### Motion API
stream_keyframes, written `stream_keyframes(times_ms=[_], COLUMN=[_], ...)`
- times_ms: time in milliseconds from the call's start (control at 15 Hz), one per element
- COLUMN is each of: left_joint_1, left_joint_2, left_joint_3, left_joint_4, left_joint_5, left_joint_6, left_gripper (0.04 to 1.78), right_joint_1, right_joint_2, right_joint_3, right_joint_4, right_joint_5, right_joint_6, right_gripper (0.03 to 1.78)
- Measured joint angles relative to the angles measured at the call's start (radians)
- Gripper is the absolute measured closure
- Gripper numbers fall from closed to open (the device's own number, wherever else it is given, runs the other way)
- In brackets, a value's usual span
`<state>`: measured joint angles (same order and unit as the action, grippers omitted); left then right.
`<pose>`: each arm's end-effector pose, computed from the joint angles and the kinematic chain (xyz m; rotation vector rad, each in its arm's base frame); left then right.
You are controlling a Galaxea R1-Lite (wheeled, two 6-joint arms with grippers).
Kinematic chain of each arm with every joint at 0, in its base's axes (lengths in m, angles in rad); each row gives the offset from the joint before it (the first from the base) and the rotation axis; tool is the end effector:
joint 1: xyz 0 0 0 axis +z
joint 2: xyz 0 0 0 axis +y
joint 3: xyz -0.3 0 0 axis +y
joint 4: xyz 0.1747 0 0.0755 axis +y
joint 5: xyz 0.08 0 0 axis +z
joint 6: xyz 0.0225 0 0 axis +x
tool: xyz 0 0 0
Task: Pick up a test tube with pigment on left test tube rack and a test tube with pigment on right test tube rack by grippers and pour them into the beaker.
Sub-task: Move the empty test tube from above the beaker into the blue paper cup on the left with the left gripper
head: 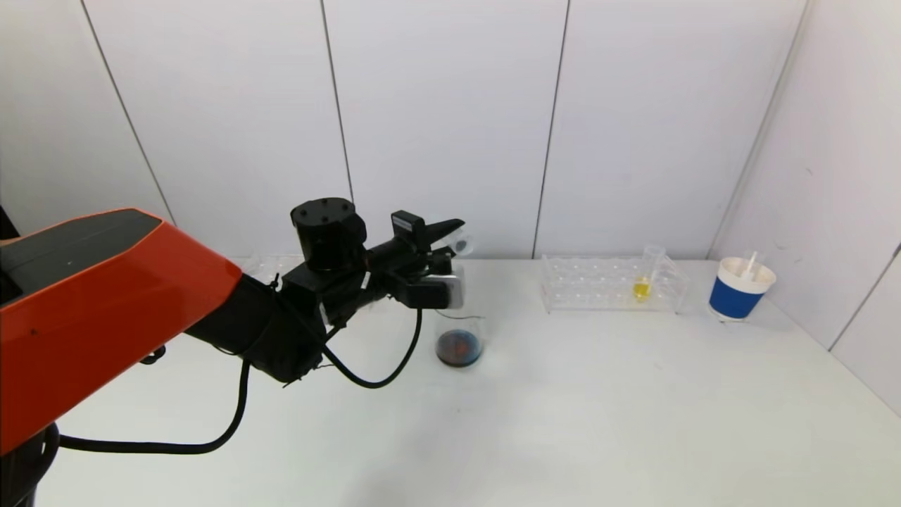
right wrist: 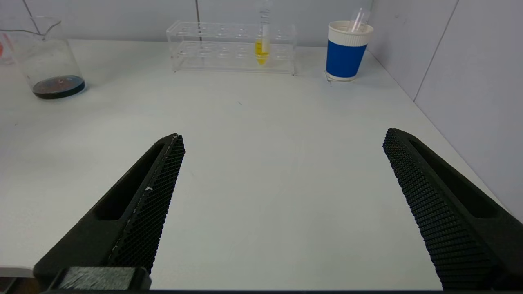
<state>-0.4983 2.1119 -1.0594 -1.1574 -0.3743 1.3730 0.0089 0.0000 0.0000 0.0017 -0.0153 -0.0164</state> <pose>0.3536 -0.2018 0.1534 1.2712 -0.6854 -0.6527 -0.0228 -0.0005 0.0753 -0.0164 0.0018 -0.0064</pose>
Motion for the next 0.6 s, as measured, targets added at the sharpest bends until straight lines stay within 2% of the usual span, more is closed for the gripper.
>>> stream_keyframes(times_ms=[267,600], left_joint_1=[-0.01,-0.016], left_joint_2=[-0.073,-0.139], left_joint_3=[0.072,0.067], left_joint_4=[-0.01,-0.01], left_joint_5=[0.128,0.301], left_joint_6=[-0.277,-0.576], left_gripper=[1.38,1.38], right_joint_1=[0.0,0.0], right_joint_2=[0.0,0.0], right_joint_3=[0.0,0.0], right_joint_4=[0.0,0.0], right_joint_5=[0.0,0.0], right_joint_6=[0.0,0.0], right_gripper=[0.04,0.04])
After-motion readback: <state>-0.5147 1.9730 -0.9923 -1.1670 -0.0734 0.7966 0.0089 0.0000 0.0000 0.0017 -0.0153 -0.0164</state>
